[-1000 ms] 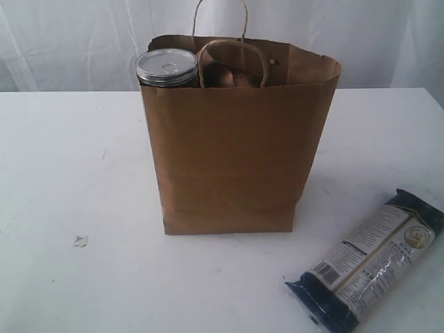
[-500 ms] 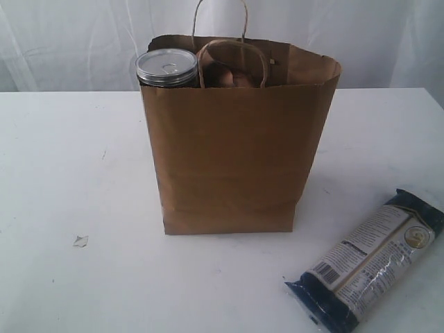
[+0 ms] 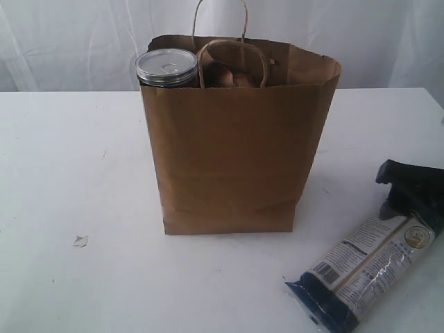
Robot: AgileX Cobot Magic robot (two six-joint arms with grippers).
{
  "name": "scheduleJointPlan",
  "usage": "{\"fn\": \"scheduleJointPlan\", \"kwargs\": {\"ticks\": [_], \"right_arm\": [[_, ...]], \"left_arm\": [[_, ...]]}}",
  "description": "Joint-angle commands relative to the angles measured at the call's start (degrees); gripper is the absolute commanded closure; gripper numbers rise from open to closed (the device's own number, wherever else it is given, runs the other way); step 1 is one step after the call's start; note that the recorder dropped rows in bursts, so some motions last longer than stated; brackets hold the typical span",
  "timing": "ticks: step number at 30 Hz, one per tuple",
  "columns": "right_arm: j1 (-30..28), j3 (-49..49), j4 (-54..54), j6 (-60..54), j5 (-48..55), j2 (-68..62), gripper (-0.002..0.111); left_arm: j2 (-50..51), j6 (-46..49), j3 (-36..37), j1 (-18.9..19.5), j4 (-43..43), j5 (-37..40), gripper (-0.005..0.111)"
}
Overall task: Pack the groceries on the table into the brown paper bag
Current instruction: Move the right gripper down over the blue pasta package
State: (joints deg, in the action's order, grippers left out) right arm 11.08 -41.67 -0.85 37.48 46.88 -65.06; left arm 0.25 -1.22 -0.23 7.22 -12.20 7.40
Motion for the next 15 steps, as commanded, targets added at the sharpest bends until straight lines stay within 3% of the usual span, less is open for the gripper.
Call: {"fn": "scheduleJointPlan", "kwargs": {"ticks": [1,8,15], "right_arm": [[-3.77,-0.51,-0.72,4.37,-4.64,-4.02,0.022],[-14.32,-0.51,-4.01,8.0,-10.48,-6.81,0.022],[-17.9,-4.51,-4.01,1.94,-14.7,-18.39,0.022]], "left_arm": [[-0.25,-0.04,0.23,0.05,-0.11,0.14,0.107],[-0.25,-0.04,0.23,0.05,-0.11,0.14,0.107],[-0.25,-0.04,0.23,0.05,-0.11,0.14,0.107]]}}
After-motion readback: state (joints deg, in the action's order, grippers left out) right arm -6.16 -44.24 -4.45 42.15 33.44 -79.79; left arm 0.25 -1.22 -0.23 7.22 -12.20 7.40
